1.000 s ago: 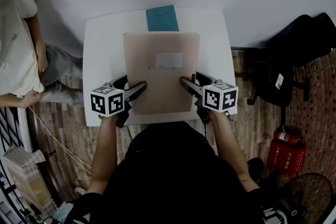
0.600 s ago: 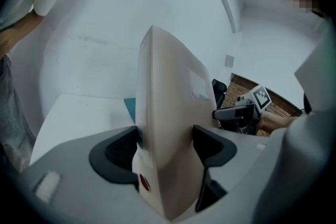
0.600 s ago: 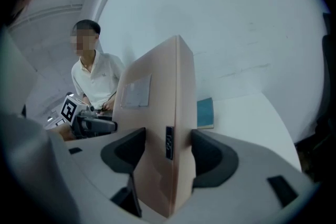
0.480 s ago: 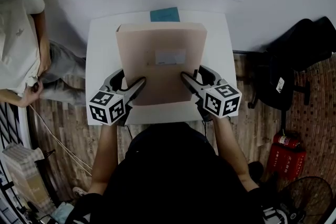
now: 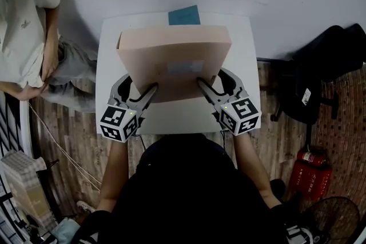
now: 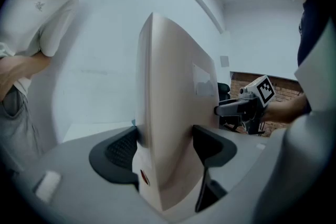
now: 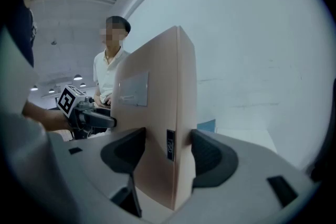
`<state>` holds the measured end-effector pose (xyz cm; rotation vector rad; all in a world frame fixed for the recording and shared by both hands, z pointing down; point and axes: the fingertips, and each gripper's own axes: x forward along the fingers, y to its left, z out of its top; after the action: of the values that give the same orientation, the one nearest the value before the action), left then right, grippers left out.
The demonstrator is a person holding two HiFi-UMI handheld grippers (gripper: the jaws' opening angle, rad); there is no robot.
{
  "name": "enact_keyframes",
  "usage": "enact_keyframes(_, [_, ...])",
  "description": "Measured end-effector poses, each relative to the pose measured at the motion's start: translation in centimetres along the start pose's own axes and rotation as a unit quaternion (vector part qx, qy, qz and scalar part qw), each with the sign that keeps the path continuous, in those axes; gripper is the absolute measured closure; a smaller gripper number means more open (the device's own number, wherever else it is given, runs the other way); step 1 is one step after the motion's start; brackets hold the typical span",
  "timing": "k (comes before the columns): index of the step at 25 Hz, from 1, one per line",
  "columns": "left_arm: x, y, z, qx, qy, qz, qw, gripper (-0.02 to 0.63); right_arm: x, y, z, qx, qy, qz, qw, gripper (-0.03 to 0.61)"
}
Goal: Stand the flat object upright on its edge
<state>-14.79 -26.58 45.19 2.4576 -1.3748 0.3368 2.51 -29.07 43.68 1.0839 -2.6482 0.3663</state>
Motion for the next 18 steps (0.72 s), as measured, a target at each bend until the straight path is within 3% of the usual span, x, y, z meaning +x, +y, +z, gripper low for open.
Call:
enact_keyframes(10, [-1.0,0.3,-0.3,0.044,-0.012,0.027,0.9986,0.273,0.1,1.2,0.0,-0.059,-0.029,-0.010,0.998,0.298])
enact_keyframes(14, [-0.8,0.4,-1.9,0.070,0.006,0.031,0.9970,0.275,0.2,1.4,-1.0,-0.088,-0.024,-0.017,0.996,0.299])
enact_keyframes(18, [-0.3,0.6,-3.7,0.070,0.025,0.031,0.9967,0.275,0.7,1.3,-2.6,-0.088,-0.005,-0.021,0.996,0.299])
